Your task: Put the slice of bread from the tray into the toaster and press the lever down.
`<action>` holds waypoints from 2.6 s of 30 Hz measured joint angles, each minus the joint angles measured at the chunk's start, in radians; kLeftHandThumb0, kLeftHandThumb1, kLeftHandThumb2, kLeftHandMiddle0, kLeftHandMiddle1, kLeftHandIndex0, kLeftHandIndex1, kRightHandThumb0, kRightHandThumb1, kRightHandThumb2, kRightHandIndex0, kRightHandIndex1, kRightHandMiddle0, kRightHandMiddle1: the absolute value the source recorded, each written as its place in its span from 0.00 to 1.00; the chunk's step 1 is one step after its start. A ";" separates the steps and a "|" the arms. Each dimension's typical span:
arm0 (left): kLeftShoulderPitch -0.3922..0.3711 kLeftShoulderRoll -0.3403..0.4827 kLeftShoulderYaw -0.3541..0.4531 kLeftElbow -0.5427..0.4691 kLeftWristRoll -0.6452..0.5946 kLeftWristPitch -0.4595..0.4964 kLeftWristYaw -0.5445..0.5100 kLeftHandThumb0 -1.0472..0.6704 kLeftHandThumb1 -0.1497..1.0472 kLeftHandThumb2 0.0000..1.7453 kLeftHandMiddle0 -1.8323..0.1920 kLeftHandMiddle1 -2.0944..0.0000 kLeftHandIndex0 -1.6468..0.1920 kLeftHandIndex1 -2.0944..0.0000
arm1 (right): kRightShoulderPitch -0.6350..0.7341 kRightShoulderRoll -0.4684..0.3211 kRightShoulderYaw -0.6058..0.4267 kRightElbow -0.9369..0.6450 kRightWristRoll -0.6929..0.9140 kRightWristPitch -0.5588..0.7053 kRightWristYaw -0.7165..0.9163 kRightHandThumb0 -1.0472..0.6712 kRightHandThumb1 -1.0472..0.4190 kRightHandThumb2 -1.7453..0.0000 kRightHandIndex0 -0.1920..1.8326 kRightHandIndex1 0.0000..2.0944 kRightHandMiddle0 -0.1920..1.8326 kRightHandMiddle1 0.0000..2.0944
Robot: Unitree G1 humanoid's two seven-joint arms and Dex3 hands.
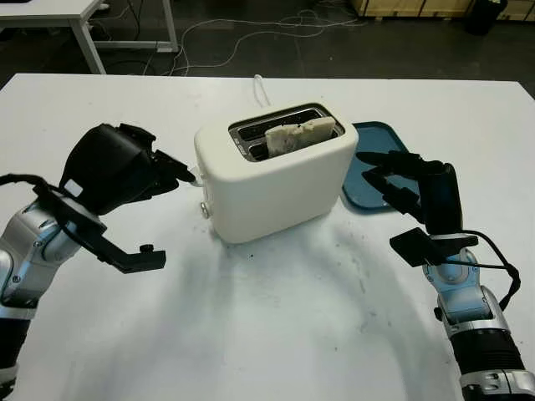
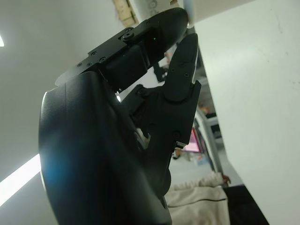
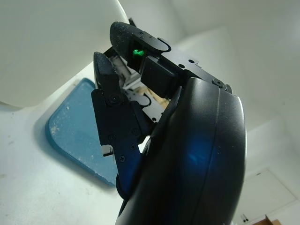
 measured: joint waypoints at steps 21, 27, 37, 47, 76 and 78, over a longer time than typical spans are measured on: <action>-0.043 0.007 -0.036 0.058 0.020 -0.039 0.034 0.43 0.88 0.00 0.41 0.36 0.23 0.98 | 0.000 -0.001 -0.001 0.000 0.001 0.000 0.000 0.52 0.09 0.97 0.55 0.37 0.65 0.00; -0.043 0.007 -0.037 0.058 0.020 -0.042 0.037 0.45 0.86 0.00 0.40 0.34 0.22 0.98 | 0.000 -0.001 -0.002 0.000 0.001 0.000 0.000 0.52 0.09 0.97 0.55 0.37 0.64 0.00; -0.043 0.007 -0.048 0.064 0.015 -0.041 0.024 0.46 0.88 0.01 0.40 0.40 0.23 0.98 | 0.000 -0.001 -0.007 0.000 0.004 0.000 0.000 0.51 0.09 0.97 0.55 0.36 0.64 0.00; -0.037 -0.017 -0.130 0.155 -0.032 -0.052 -0.009 0.48 0.88 0.00 0.40 0.48 0.23 0.99 | 0.000 -0.003 -0.009 0.001 0.004 -0.004 0.000 0.51 0.09 0.98 0.55 0.35 0.63 0.00; -0.006 -0.262 -0.189 0.432 -0.157 0.071 0.288 0.46 0.89 0.12 0.53 0.45 0.30 0.99 | -0.001 -0.003 -0.007 0.026 0.022 -0.028 0.014 0.53 0.09 0.99 0.57 0.31 0.63 0.00; 0.000 -0.261 -0.191 0.416 -0.157 0.084 0.288 0.45 0.89 0.14 0.52 0.45 0.30 0.99 | -0.001 -0.003 -0.007 0.026 0.023 -0.029 0.020 0.53 0.09 0.99 0.57 0.31 0.63 0.00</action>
